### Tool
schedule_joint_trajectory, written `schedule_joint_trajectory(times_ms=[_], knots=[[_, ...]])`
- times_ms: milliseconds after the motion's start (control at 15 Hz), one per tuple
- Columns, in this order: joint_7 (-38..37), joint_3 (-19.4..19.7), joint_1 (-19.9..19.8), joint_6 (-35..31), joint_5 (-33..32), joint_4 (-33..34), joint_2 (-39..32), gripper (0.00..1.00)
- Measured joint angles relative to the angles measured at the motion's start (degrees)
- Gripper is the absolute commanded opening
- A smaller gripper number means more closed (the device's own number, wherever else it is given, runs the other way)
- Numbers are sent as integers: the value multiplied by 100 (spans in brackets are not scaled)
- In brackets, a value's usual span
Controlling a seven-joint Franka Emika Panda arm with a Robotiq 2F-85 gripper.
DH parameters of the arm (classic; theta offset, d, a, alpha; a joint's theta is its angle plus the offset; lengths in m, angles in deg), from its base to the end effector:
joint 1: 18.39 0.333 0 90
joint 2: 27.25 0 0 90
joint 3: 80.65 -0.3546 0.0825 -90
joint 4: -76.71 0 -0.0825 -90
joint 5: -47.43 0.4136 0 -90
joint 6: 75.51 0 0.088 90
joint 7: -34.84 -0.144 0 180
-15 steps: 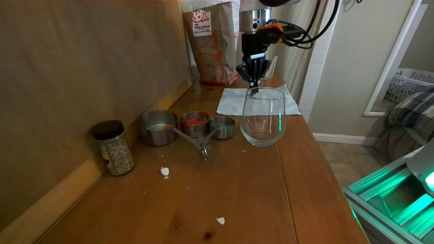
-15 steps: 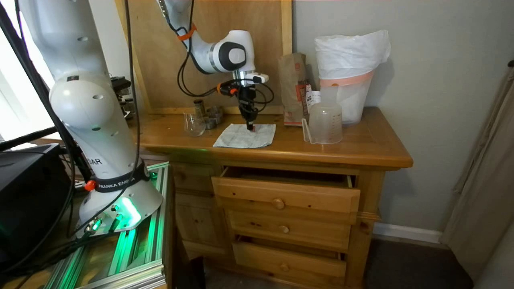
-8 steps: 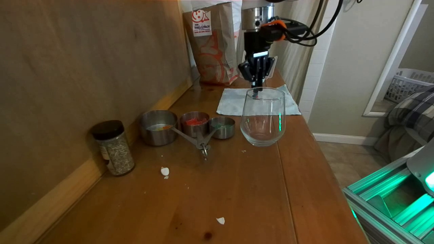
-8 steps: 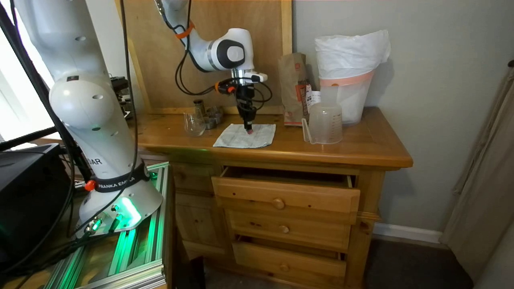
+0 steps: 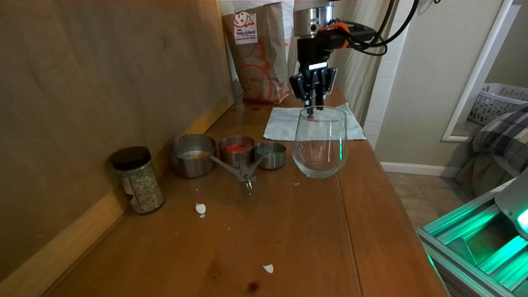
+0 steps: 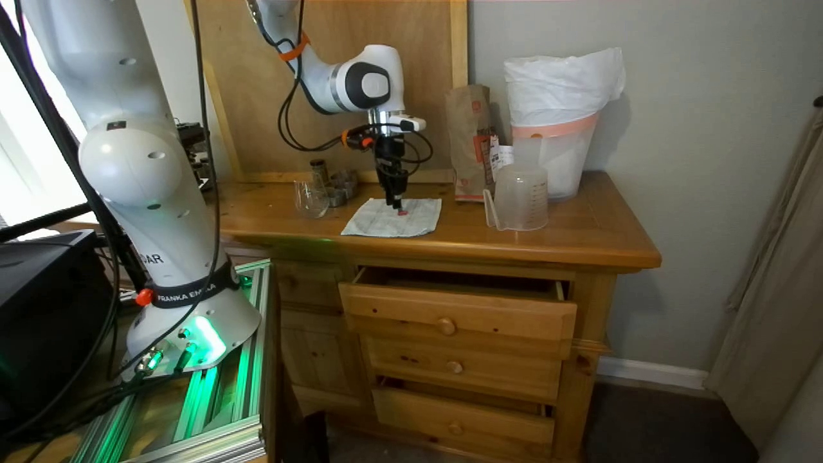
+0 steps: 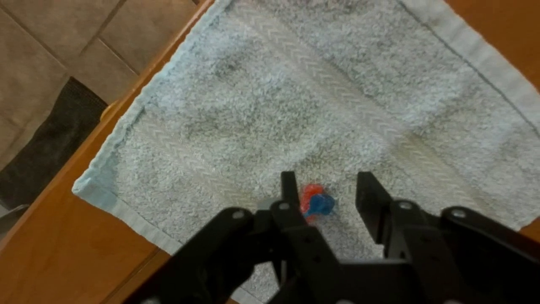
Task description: Put the orange and blue object on top of the napkin then fold the napkin into a triangle twice.
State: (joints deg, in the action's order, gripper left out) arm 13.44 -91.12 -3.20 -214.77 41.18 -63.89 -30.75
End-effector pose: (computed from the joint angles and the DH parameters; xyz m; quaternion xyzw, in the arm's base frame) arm 0.4418 0.2099 0.2449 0.9955 0.0799 -0.0267 0.0425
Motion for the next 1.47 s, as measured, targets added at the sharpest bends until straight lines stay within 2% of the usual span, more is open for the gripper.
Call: schedule_joint_trajectory(times_ms=[200, 333, 933, 1467], knots=[[11, -15, 0, -4, 98, 1, 25, 94], [44, -54, 1, -12, 237, 3, 101, 100], [170, -606, 212, -44, 974, 86, 377, 100], [170, -886, 451, -190, 965, 325, -55, 100]])
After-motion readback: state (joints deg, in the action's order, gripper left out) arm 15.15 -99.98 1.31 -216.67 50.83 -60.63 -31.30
